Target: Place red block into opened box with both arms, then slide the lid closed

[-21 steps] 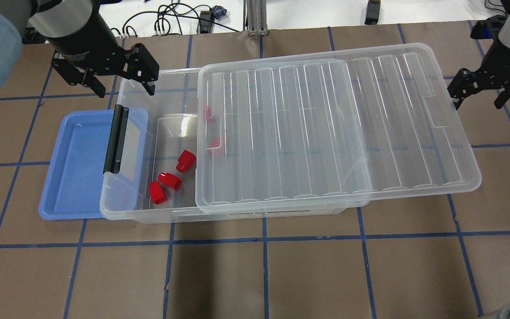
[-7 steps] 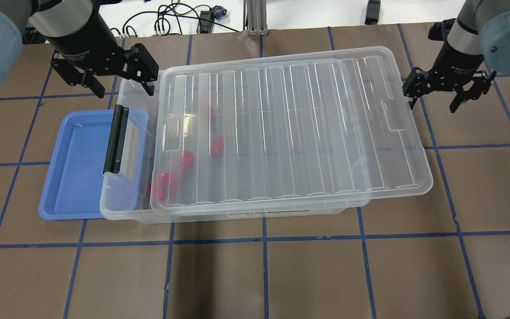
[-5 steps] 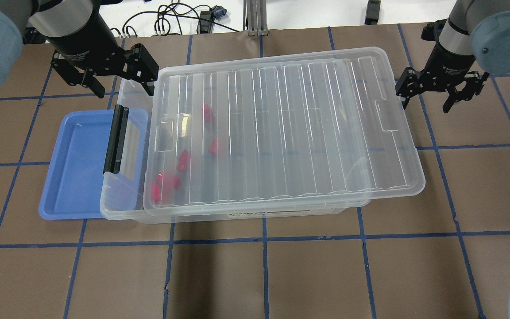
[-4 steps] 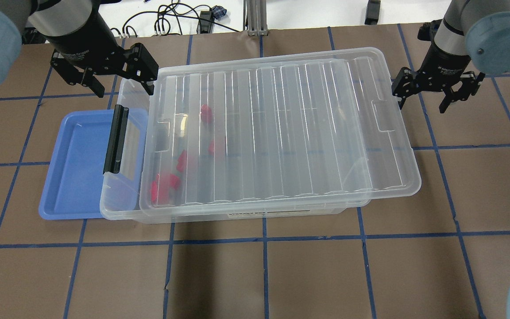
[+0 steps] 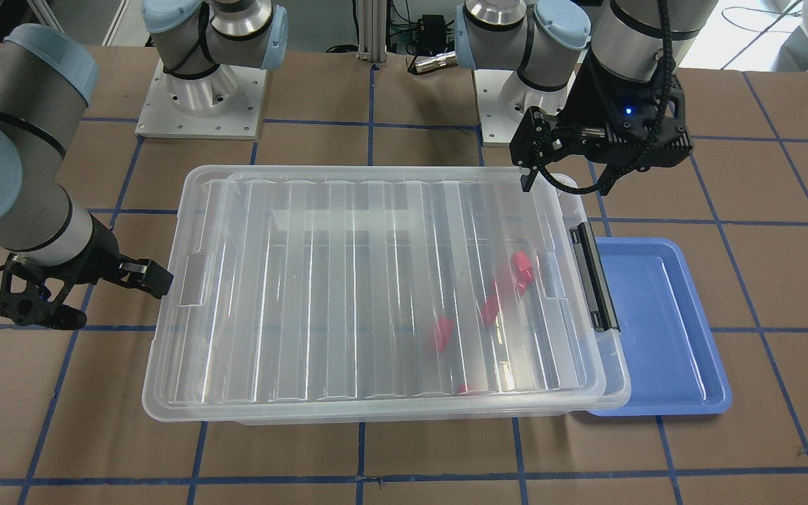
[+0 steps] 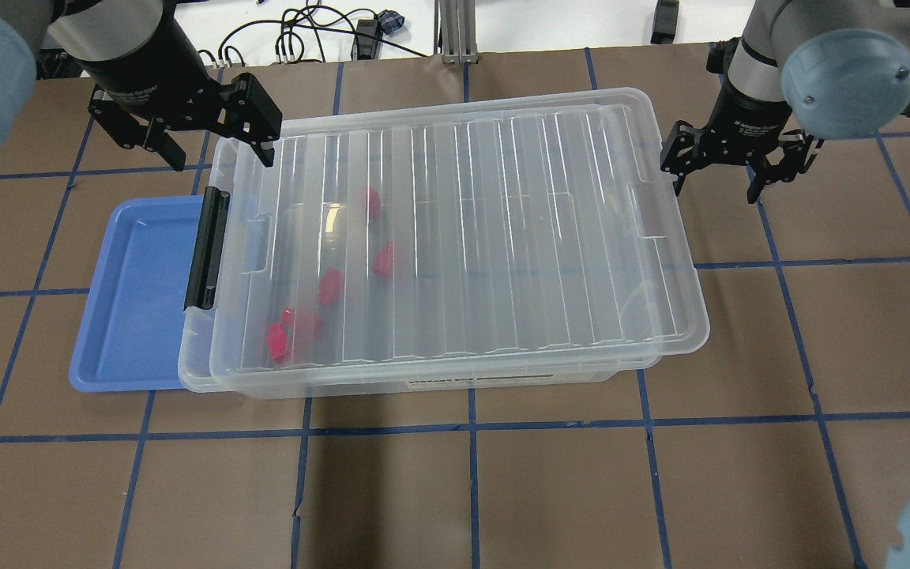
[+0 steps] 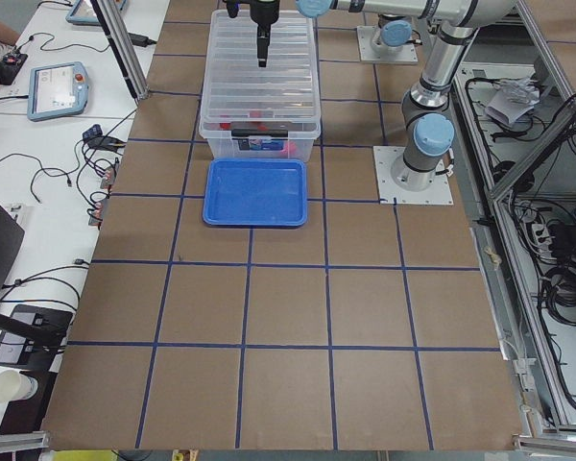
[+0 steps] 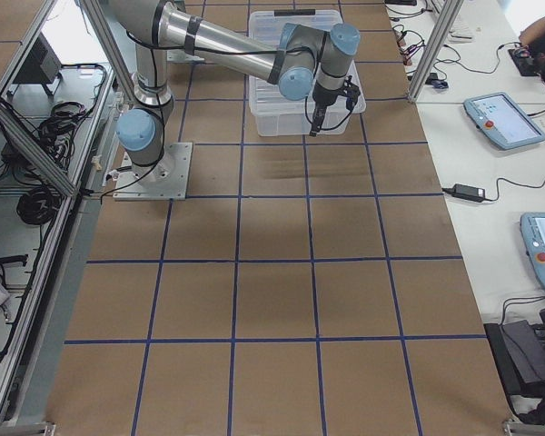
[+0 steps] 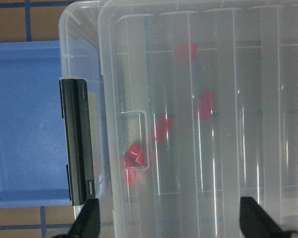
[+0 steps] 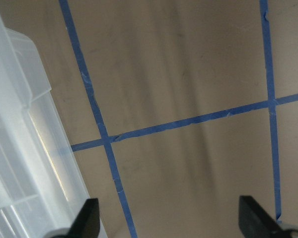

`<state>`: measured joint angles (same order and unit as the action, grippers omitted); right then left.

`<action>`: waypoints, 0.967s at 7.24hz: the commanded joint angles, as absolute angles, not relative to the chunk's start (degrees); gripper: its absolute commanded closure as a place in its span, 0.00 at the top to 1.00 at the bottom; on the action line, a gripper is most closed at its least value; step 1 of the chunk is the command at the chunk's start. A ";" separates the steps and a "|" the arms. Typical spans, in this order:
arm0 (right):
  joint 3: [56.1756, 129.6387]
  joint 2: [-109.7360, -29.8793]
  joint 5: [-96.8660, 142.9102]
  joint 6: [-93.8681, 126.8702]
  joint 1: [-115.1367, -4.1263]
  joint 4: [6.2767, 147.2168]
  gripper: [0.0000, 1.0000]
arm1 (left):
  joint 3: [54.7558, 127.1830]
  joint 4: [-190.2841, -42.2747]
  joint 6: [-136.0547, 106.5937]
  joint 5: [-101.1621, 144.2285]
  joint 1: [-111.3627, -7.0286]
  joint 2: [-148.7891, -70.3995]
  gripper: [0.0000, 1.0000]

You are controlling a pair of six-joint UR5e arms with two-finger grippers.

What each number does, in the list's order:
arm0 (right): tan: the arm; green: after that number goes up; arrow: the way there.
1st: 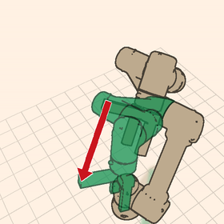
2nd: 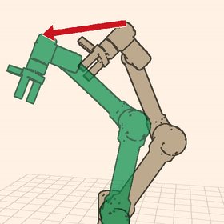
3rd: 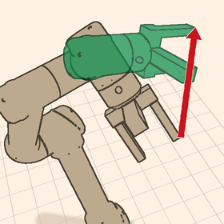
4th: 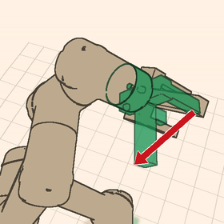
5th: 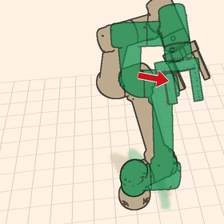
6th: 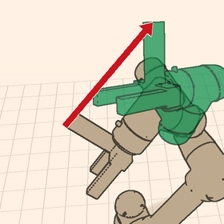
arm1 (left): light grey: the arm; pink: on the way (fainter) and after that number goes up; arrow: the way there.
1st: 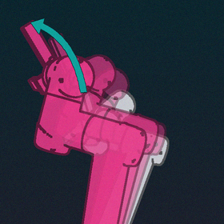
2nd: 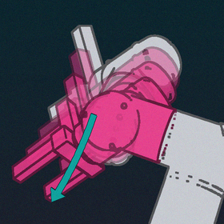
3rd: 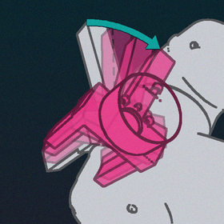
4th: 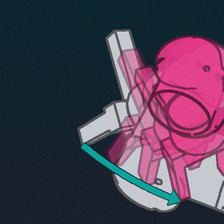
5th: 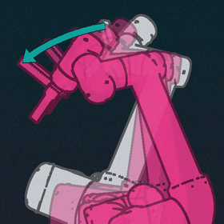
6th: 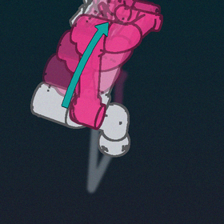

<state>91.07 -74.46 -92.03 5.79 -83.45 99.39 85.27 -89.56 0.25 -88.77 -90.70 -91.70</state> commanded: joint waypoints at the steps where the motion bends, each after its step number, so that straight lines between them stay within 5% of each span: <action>1: 90.97 -74.44 -92.02 6.59 -84.20 99.49 1.00 | 85.17 -89.56 0.18 -88.77 -90.79 -91.84 1.00; 7: 87.98 -88.29 -87.32 5.97 -84.90 88.01 1.00 | 85.08 -89.65 0.09 -88.77 -90.70 -92.11 1.00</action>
<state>88.00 -83.82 -90.82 5.64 -84.39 91.48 85.08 -89.58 -0.05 -88.81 -90.75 -92.08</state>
